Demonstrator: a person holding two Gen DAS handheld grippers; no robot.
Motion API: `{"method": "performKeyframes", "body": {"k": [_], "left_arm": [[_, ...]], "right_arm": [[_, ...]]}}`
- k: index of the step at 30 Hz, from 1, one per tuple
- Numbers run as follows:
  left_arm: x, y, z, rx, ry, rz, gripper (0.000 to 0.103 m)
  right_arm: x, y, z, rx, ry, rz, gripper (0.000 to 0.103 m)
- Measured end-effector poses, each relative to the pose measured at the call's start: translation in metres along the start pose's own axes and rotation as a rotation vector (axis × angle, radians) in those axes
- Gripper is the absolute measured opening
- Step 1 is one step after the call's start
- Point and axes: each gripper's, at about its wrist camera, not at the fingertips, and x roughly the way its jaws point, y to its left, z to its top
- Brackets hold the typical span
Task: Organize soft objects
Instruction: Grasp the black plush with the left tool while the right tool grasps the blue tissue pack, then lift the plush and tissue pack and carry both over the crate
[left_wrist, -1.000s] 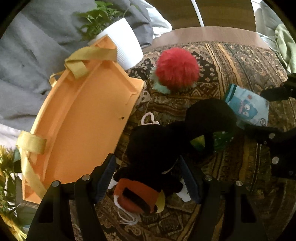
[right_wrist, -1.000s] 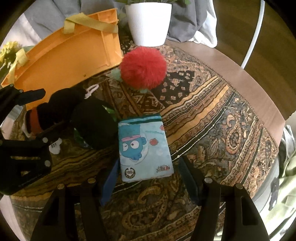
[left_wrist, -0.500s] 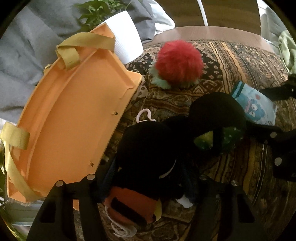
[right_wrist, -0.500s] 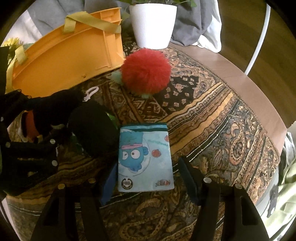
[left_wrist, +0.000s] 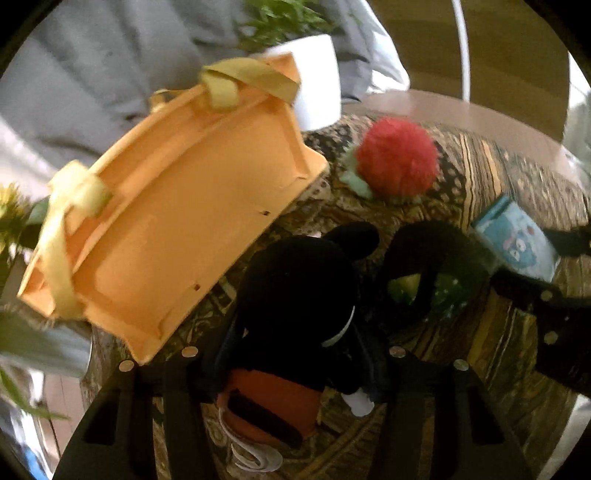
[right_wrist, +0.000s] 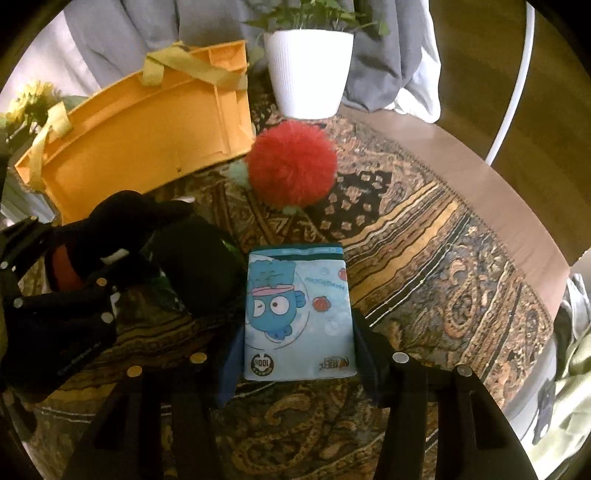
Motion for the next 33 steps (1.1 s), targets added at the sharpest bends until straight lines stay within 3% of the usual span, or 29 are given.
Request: {"method": "performKeyframes", "body": {"k": [15,33], "left_arm": [[-0.071,0.008,-0.010,-0.256,-0.025,0.057,0.054],[-0.150,0.028,0.011,-0.471,-0.147,0.210,0.054]], "right_arm": [[-0.050,-0.006,0.006,-0.069,-0.122,0.080,0.054],[-0.108,0.002,0.062,-0.217,-0.292,0.256,0.054]]}}
